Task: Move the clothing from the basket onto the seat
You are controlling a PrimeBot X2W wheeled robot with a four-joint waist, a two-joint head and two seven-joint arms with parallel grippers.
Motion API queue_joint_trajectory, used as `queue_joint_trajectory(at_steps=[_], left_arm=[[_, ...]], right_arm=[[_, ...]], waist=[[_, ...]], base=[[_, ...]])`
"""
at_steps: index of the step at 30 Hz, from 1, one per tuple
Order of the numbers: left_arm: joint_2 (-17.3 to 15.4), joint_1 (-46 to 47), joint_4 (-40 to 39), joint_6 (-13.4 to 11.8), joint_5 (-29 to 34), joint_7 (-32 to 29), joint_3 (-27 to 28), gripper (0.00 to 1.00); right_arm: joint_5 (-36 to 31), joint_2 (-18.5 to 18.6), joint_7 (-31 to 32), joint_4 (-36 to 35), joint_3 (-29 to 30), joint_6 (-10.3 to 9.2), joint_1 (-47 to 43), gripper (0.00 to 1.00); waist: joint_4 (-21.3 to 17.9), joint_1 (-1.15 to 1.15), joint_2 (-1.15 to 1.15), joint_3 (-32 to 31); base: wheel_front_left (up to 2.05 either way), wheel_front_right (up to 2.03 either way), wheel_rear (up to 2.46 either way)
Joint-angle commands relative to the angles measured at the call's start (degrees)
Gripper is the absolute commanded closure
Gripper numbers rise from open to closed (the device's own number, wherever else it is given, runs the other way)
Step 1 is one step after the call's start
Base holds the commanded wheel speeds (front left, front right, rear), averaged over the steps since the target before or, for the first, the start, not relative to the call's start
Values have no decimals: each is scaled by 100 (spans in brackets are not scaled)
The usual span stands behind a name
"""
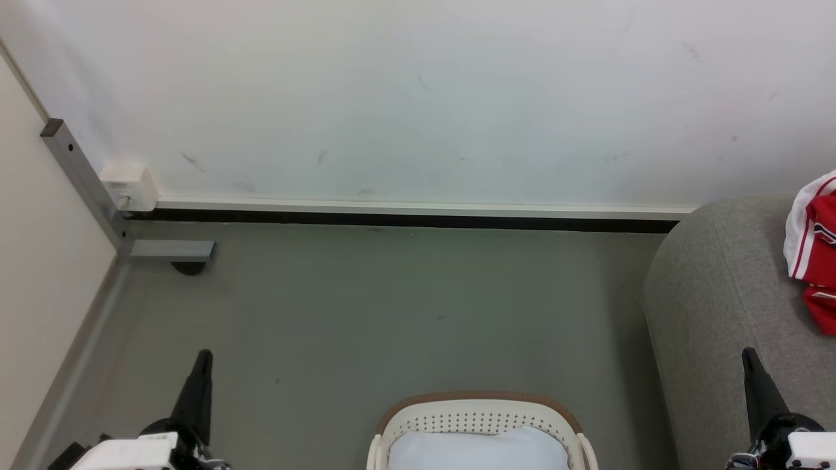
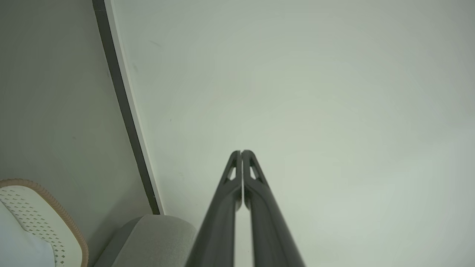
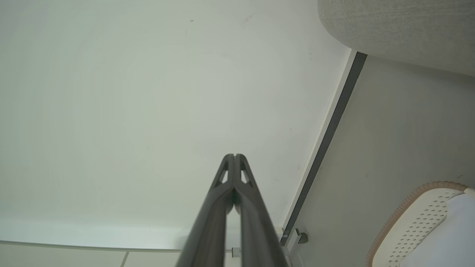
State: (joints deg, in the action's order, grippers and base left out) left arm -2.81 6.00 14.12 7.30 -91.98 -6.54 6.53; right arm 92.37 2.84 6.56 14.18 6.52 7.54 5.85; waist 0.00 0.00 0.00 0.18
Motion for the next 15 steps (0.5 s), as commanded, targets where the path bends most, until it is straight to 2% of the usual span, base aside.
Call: queue_joint_trajectory(at_steps=[1, 15], left_arm=[[-10, 47, -19, 36, -78, -21, 11, 100], [-11, 46, -20, 36, -79, -20, 11, 100]], right_arm=[[8, 6, 15, -30, 19, -10, 71, 100], [8, 6, 15, -30, 18, -10, 71, 100]], waist=[[0, 0, 0, 0], [0, 0, 0, 0]], base=[[0, 0, 0], [0, 0, 0]])
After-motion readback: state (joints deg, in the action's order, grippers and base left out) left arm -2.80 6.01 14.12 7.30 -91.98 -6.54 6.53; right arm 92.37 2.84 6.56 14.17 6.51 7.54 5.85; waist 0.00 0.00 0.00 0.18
